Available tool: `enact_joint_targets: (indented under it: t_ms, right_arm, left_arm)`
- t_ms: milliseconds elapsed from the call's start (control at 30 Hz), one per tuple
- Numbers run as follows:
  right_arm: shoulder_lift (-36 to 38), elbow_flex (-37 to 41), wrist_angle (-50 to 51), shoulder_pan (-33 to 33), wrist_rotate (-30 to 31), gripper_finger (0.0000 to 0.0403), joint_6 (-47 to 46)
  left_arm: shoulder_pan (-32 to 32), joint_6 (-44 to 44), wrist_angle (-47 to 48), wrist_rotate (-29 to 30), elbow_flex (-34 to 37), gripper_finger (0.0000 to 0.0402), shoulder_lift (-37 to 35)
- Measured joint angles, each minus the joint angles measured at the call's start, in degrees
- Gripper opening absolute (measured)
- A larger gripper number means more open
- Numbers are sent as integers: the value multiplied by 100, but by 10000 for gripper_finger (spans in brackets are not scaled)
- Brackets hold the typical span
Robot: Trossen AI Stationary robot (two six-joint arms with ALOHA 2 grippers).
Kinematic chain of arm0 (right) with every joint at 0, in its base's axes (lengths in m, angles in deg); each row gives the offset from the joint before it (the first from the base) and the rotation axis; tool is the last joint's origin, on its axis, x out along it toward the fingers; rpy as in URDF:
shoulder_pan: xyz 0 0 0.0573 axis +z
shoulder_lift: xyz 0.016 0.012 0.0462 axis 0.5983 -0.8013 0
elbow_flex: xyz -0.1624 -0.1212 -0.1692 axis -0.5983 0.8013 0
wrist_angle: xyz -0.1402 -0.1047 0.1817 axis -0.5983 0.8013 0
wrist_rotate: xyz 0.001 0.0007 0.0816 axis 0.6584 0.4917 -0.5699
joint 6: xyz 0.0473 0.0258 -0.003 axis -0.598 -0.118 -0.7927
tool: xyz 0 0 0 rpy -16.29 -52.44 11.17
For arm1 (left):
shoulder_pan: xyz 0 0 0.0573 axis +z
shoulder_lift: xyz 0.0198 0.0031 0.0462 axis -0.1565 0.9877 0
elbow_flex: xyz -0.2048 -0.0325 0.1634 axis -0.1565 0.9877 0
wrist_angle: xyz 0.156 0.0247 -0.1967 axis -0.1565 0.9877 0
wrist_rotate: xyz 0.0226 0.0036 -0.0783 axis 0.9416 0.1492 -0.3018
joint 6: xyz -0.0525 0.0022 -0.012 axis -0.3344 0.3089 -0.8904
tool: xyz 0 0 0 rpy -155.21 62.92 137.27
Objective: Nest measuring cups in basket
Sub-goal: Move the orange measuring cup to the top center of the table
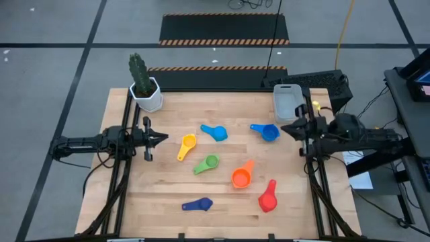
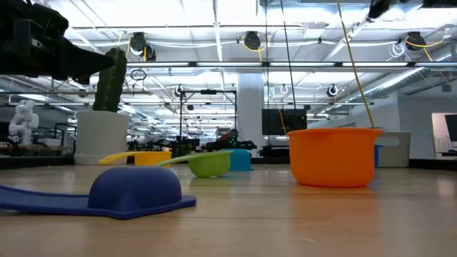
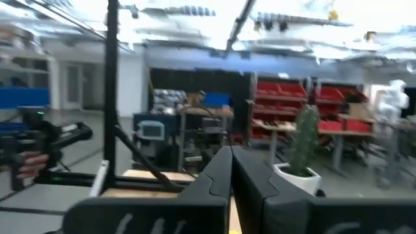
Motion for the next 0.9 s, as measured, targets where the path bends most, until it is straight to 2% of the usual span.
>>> enact_joint_targets:
  t_ms: [133,400,600,767,900]
  right_arm:
    - [-832,-813,679,-1,205,18,26]
    - [-2283,-2181,2144,8,342,98,-411]
    - [-2974,-2243,2823,406,696,138,-483]
    - [-3506,-2245,3484,1073,1462,157,-954]
    - [-4092,-2245,3625,1835,2058,162,-799]
  left_arm:
    - [-2,157,-1,-1,2,33,0]
    - [0,85,-225,-4,0,33,2]
    - [0,-85,-694,-8,0,33,0]
    - [-1,-473,-925,-16,0,33,0]
    - [-1,-473,-861,-15,0,33,2]
